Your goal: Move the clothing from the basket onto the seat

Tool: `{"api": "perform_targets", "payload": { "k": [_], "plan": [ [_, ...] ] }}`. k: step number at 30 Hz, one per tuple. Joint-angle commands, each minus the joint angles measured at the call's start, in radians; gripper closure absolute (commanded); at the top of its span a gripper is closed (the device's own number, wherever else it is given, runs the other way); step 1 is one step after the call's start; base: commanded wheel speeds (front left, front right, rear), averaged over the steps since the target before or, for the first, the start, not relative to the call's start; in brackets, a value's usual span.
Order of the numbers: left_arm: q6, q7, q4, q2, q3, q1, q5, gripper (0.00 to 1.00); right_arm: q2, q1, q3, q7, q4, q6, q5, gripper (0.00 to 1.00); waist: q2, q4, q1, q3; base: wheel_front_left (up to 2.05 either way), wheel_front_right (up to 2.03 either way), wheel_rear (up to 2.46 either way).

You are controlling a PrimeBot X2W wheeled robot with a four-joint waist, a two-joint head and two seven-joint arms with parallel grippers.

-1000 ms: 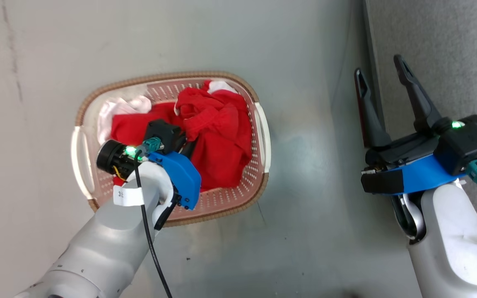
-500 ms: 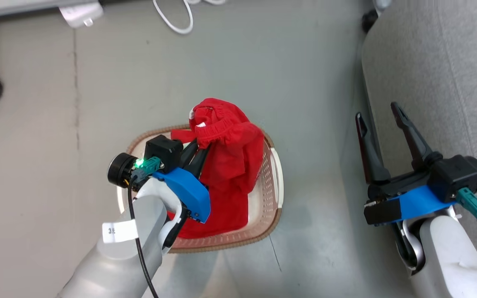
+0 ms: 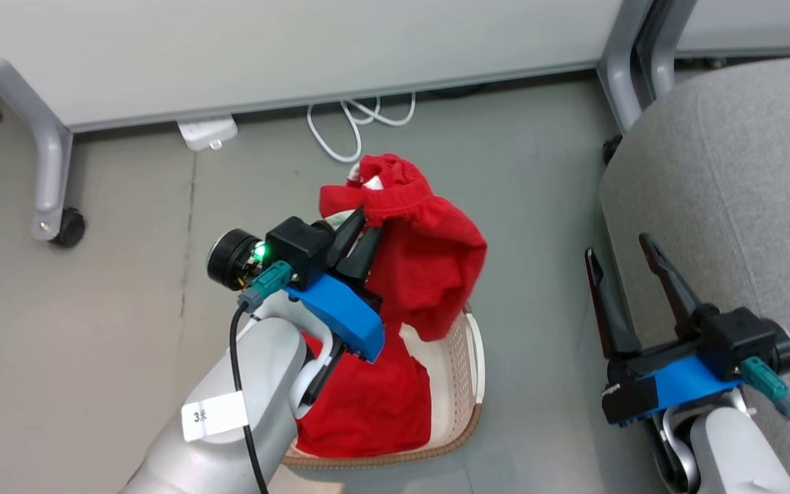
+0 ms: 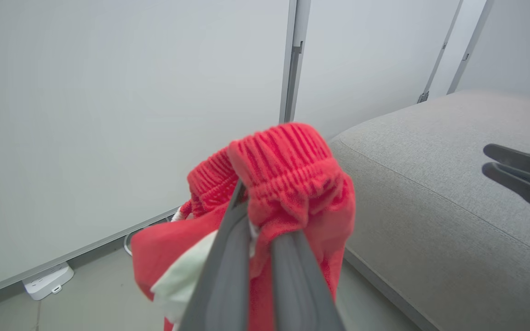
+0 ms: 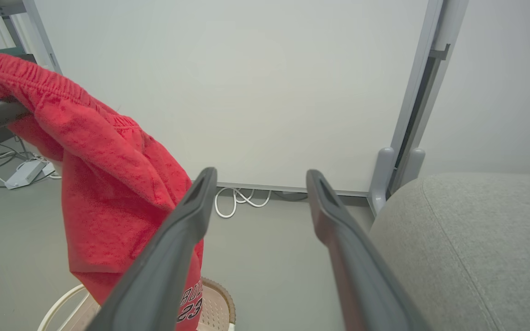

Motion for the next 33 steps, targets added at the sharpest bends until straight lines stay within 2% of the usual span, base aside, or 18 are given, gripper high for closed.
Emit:
{"api": "perform_targets", "payload": {
  "k": [1,13,21,29,33],
  "plan": [
    [-0.001,-0.005,-0.017,-0.005,-0.002,-0.008,0.009,1.0,0.003,0.024,-0.001,-0.003,0.005,0.0,0.002,0.0,0.0,0.012,0.0002,-0.042,0.0,0.0,0.0],
    [-0.001,-0.005,-0.067,0.008,-0.046,-0.024,-0.009,1.0,0.017,0.112,-0.005,-0.003,0.024,0.0,0.009,0.0,0.0,0.019,0.0002,-0.18,0.0,0.0,0.0],
    [-0.001,-0.004,-0.066,0.02,-0.067,-0.004,-0.03,1.0,0.023,0.153,-0.008,-0.003,0.023,0.0,0.003,0.0,0.0,0.02,0.0002,-0.222,0.0,0.0,0.0],
    [-0.001,-0.004,-0.07,0.023,-0.073,-0.009,-0.034,1.0,0.001,0.127,0.04,-0.003,0.011,0.0,-0.019,0.0,0.0,0.025,0.0002,-0.226,0.0,0.0,0.0],
    [-0.001,-0.004,-0.072,0.02,-0.074,-0.013,-0.029,1.0,-0.035,0.08,0.114,-0.003,0.008,0.0,-0.027,0.0,0.0,0.026,0.0002,-0.224,0.0,0.0,0.0]
  ]
}}
